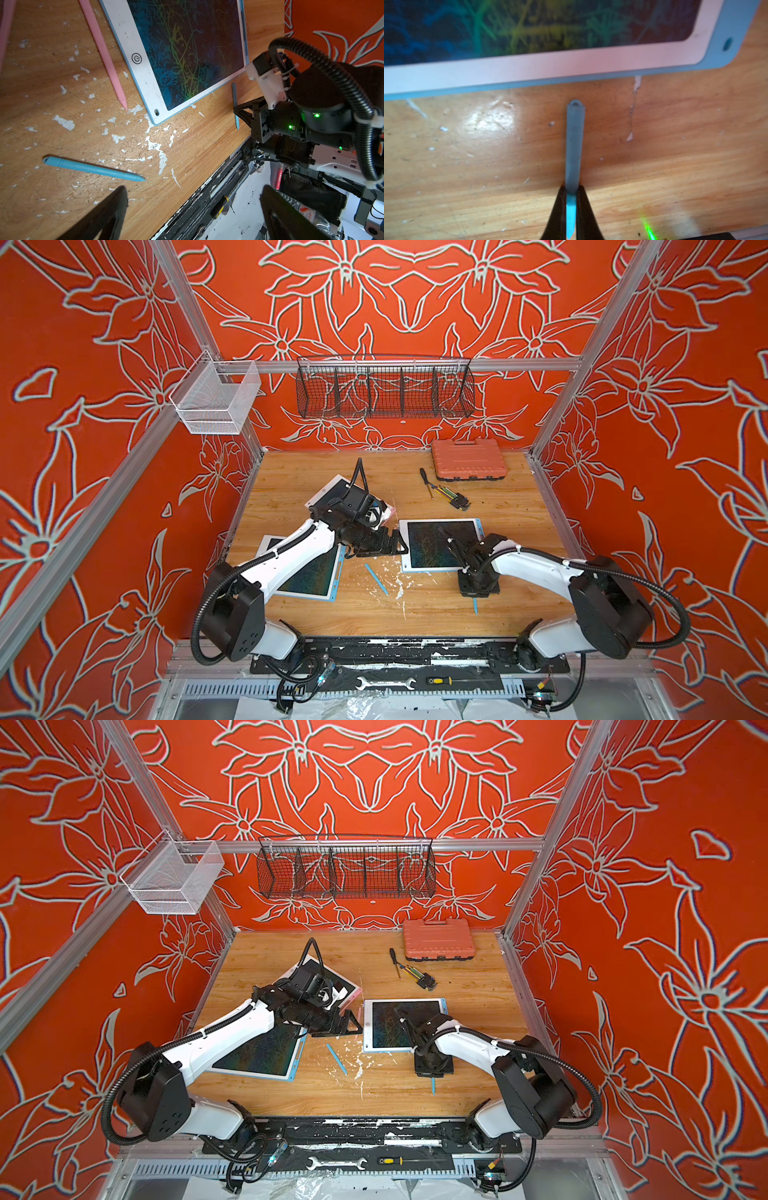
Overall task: Place the stylus back onto the writing tablet
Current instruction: Pick up the stylus from the center of the board.
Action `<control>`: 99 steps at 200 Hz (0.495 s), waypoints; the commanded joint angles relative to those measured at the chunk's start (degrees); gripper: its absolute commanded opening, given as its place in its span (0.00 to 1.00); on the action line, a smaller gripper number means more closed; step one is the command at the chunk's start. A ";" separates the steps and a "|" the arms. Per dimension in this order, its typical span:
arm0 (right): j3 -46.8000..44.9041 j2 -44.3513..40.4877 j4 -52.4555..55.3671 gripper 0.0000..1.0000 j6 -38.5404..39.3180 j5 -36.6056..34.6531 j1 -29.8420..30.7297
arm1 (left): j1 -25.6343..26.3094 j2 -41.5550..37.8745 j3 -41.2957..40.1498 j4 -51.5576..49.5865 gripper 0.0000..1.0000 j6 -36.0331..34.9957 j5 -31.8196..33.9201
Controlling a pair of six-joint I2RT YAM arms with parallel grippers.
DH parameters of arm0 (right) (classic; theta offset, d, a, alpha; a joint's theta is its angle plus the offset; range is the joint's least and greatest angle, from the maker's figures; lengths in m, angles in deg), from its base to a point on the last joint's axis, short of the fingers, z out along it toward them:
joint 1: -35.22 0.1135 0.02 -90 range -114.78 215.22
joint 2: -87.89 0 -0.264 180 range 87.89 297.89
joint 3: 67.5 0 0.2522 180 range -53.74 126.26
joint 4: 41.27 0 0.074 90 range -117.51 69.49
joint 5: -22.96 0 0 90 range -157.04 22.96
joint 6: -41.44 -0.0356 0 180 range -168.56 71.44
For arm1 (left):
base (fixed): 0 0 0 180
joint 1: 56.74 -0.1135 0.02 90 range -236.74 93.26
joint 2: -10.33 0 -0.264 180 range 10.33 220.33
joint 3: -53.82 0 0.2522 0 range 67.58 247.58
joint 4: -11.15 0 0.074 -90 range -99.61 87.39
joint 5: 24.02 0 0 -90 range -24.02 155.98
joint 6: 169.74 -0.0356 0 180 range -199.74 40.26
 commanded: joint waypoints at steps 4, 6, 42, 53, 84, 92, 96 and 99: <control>-0.25 2.12 -9.16 0.04 -1.21 3.02 1.22 | -0.37 0.08 -0.05 0.34 0.97 -0.06 -0.67; -0.21 2.12 -9.16 0.04 -1.20 3.00 1.21 | -0.36 0.09 -0.05 0.28 0.97 -0.05 -0.67; -0.20 1.95 -9.51 0.02 -1.41 3.36 1.48 | -0.36 0.06 -0.23 0.35 0.97 -0.11 -0.76; -0.29 1.78 -9.49 0.03 -1.51 3.22 1.55 | -0.36 0.03 -0.23 0.43 0.97 0.00 -0.67; 0.35 2.01 -9.30 0.03 -1.42 2.54 1.56 | -0.36 0.01 -0.14 0.43 0.97 0.02 -0.67; 0.50 2.19 -9.43 0.03 -1.36 2.63 1.62 | -0.36 -0.02 -0.22 0.43 0.97 0.02 -0.67; 0.57 2.27 -9.56 0.03 -1.30 2.78 1.57 | -0.36 -0.01 -0.23 0.43 0.97 -0.01 -0.67; 0.61 2.29 -9.59 0.03 -1.28 2.85 1.56 | -0.36 -0.07 -0.23 0.43 0.97 0.06 -0.75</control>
